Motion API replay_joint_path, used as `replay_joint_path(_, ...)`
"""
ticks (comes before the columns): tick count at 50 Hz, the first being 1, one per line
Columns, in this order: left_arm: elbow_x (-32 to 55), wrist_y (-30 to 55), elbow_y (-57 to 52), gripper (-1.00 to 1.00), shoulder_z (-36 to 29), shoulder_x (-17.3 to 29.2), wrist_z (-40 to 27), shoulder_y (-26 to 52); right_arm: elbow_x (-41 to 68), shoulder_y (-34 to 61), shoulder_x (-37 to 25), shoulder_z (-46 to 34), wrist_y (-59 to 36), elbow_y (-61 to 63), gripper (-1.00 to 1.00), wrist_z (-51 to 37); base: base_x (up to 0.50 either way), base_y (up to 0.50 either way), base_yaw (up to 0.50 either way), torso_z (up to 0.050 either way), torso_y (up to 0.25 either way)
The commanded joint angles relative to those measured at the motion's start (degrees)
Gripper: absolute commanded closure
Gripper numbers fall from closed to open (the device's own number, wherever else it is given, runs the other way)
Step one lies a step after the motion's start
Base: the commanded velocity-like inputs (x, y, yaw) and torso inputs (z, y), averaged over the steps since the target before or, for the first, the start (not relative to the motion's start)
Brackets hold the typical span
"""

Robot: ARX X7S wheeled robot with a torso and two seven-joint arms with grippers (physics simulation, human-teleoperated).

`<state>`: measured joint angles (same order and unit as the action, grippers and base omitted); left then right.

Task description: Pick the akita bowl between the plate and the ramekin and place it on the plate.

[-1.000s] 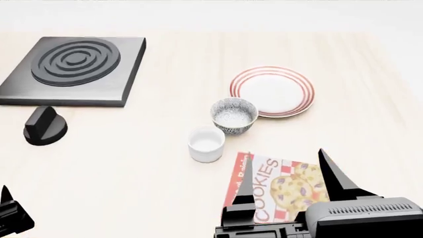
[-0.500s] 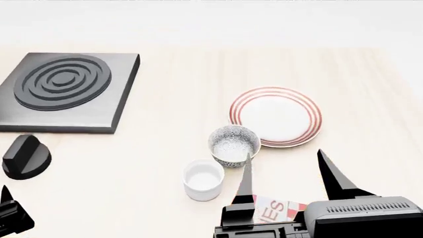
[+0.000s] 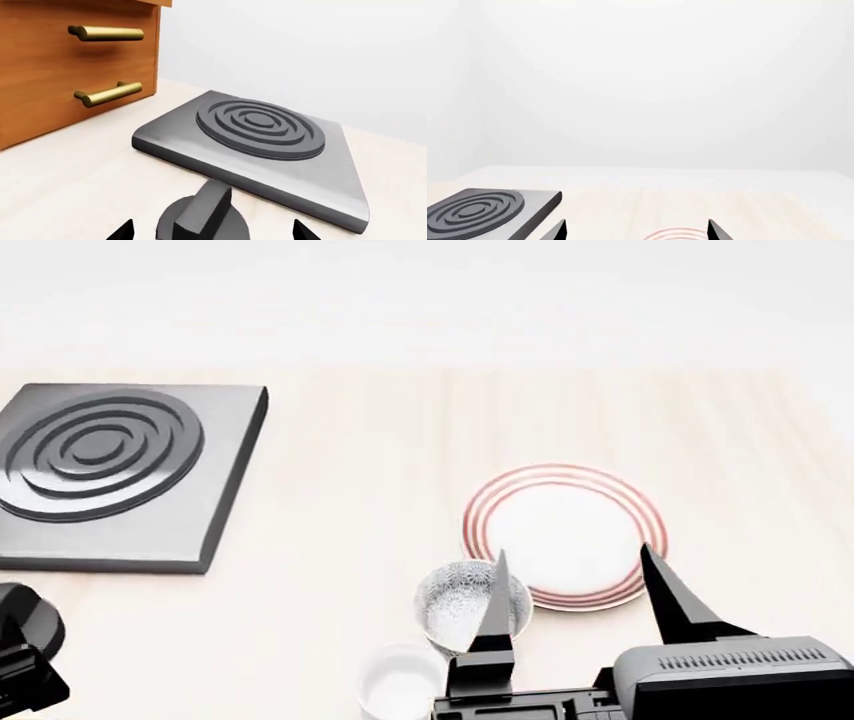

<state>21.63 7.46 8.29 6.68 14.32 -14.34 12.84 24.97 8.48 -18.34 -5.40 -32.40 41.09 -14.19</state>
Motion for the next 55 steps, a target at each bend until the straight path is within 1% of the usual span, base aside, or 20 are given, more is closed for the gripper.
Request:
replay_joint_path(1,0.19,-0.28,0.35,-1.00,-0.14,0.10,-0.04,0.04,0.16,-0.07,-0.27,-0.12,0.20,-0.20,-1.00,-0.17,0.30,0.00,0.00,0.000,0.000)
replay_joint_path(39,0.71,-0.49,0.26,-1.00,-0.72,0.53,-0.60,-0.05,1.35,0.16,-0.59,-0.26,-0.10,-0.62,-1.00,-1.37,0.29,0.00,0.00,0.000,0.000)
replay_joint_path(55,0.93,-0.70,0.85,-1.00,-0.91,0.55,-0.86,0.22,6.30,2.69,1.49,1.39,-6.19,-3.91,-1.00,-4.24,0.00,0.00,0.00,0.000,0.000)
